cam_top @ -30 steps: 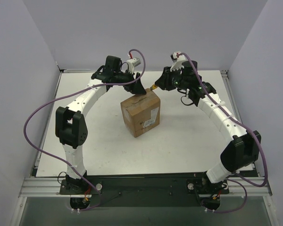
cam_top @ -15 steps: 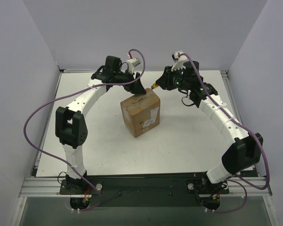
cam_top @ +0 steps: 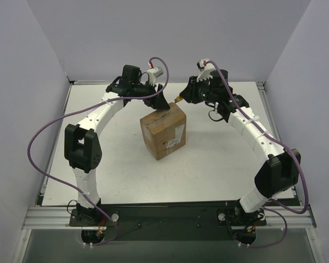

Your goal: Unpack the express box

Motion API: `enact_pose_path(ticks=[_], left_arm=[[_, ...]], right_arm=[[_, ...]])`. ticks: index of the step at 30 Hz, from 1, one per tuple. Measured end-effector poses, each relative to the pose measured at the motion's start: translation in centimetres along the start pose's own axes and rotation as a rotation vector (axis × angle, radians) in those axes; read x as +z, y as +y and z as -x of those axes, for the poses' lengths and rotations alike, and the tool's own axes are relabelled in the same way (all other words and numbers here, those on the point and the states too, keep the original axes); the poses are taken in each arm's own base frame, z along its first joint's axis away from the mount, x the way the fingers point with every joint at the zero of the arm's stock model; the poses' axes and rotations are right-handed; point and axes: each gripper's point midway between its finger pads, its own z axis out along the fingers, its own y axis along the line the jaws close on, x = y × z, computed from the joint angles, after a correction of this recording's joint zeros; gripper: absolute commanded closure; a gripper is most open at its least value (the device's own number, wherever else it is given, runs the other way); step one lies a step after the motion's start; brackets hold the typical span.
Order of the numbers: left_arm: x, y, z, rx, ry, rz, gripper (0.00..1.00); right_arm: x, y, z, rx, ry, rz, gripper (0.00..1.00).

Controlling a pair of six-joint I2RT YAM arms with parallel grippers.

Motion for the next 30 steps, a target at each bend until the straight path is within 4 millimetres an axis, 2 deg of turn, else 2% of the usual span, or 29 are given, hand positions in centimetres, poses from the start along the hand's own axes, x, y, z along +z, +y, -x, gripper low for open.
enact_pose_path(ticks=[4, 8, 17, 21, 22, 25, 30], left_arm=[[0.0, 0.0, 0.0, -0.001, 0.0, 0.0, 0.34], [0.0, 0.0, 0.0, -0.006, 0.0, -0.002, 0.44], [0.1, -0.8, 0.0, -0.027, 0.0, -0.035, 0.6], [0.2, -1.0, 0.0, -0.035, -0.001, -0.045, 0.77], [0.2, -1.1, 0.1, -0.034, -0.003, -0.049, 0.86], [0.2, -1.2, 0.4, -0.029, -0.012, -0.057, 0.99], [0.3, -1.1, 0.4, -0.027, -0.018, -0.063, 1.0]], right_arm=[[-0.1, 0.0, -0.1, -0.008, 0.006, 0.0, 1.0], [-0.1, 0.0, -0.2, -0.02, 0.014, 0.0, 1.0], [-1.2, 0.1, -0.4, -0.04, 0.038, -0.002, 1.0], [-1.6, 0.2, -0.6, -0.038, 0.048, -0.004, 1.0], [-1.8, 0.3, -0.6, -0.038, 0.05, -0.004, 1.0], [-2.0, 0.3, -0.8, -0.036, 0.054, -0.005, 1.0], [-2.1, 0.4, -0.9, -0.037, 0.056, -0.007, 1.0]])
